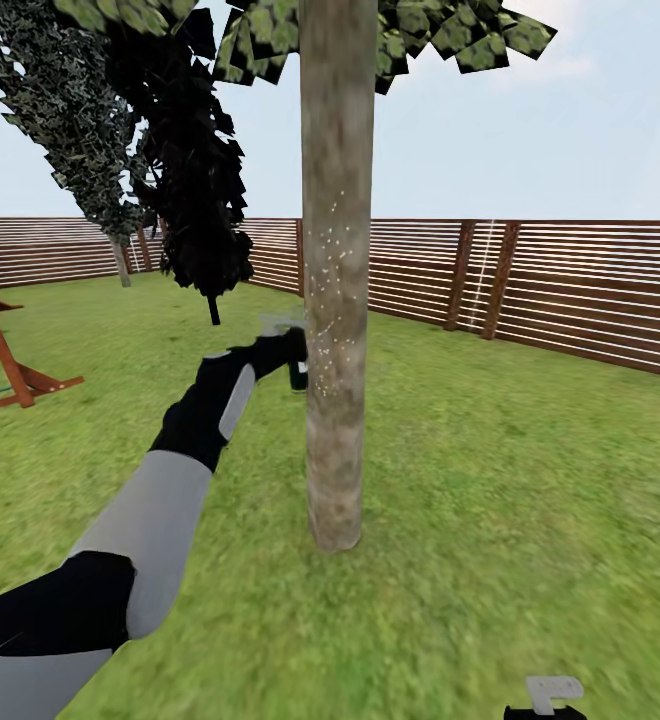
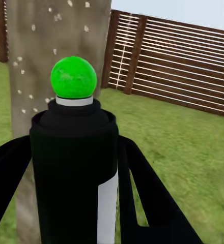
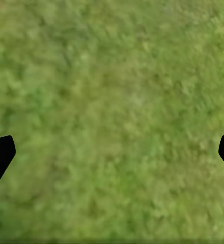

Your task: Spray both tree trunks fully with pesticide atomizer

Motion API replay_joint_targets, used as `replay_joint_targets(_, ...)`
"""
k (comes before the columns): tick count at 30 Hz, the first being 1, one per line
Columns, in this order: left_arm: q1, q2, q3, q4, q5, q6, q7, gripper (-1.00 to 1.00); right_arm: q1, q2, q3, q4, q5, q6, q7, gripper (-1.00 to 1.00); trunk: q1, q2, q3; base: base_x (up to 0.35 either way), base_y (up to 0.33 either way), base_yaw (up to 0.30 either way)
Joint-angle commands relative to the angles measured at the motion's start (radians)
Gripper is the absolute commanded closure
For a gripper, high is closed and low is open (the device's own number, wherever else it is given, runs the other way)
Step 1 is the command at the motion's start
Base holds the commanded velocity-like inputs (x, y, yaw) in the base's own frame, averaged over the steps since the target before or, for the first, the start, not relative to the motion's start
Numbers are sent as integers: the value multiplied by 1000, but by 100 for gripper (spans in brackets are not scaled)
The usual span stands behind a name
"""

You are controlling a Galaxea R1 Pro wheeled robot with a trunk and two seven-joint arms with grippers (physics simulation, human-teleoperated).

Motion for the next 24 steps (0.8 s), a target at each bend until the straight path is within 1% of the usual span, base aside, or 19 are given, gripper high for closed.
replay_joint_targets(1, 0, 0, 0, -50, 9, 30, 0, 100, 0, 0, 0, 0, 0, 0, 0, -100, 0, 0, 0, 0, 0, 0)
replay_joint_targets(3, 0, 0, -1, -112, 19, 72, 0, 100, 0, 0, 0, 0, 0, 0, 0, -100, 0, 0, 0, 0, 0, 0)
replay_joint_targets(8, 0, 0, -1, -199, 22, 92, 2, 100, 0, 0, 0, 0, 0, 0, 0, -100, 0, 0, 0, 0, 0, 0)
replay_joint_targets(11, 0, 0, 1, -230, 22, 118, 2, 100, 1, 0, 0, 0, 0, 0, 1, -100, 0, 0, 0, 0, 0, 0)
replay_joint_targets(13, 0, 0, 2, -211, 20, 122, 3, 100, 0, 0, 0, 0, 0, 0, 0, -100, 0, 0, 0, 0, 0, 0)
replay_joint_targets(15, 0, 0, 2, -114, 19, 118, 3, 100, 0, 0, 0, 0, 0, 0, 0, -100, 0, 0, 0, 0, 0, 0)
replay_joint_targets(16, 0, 0, 2, -35, 17, 92, 4, 100, 1, 0, 0, 0, 0, 0, 0, -100, 0, 0, 0, 0, 0, 0)
replay_joint_targets(17, 0, 0, 2, 39, 17, 46, 6, 100, 1, 0, 0, 0, 0, 0, 0, -100, 0, 0, 0, 0, 0, 0)
replay_joint_targets(18, 0, 0, 2, 86, 16, 14, 7, 100, 1, 0, 0, 0, 0, 0, 1, -100, 0, 0, 0, 0, 0, 0)
replay_joint_targets(20, 0, 0, 5, 220, 14, -60, 8, 100, 3, 0, 0, 0, 0, 0, 0, -100, 0, 0, 0, 0, 0, 0)
replay_joint_targets(21, 0, 0, 6, 263, 13, -94, 8, 100, 4, 0, 0, 0, 0, 0, 0, -100, 0, 0, 0, 0, 0, 0)
replay_joint_targets(23, 0, 0, 7, 401, 12, -207, 8, 100, 5, 0, 0, 0, 0, 0, 0, -100, 0, 0, 0, 0, 0, 0)
replay_joint_targets(24, 0, 0, 8, 442, 12, -239, 8, 100, 6, 0, 0, 0, 0, 0, 0, -100, 0, 0, 0, 0, 0, 0)
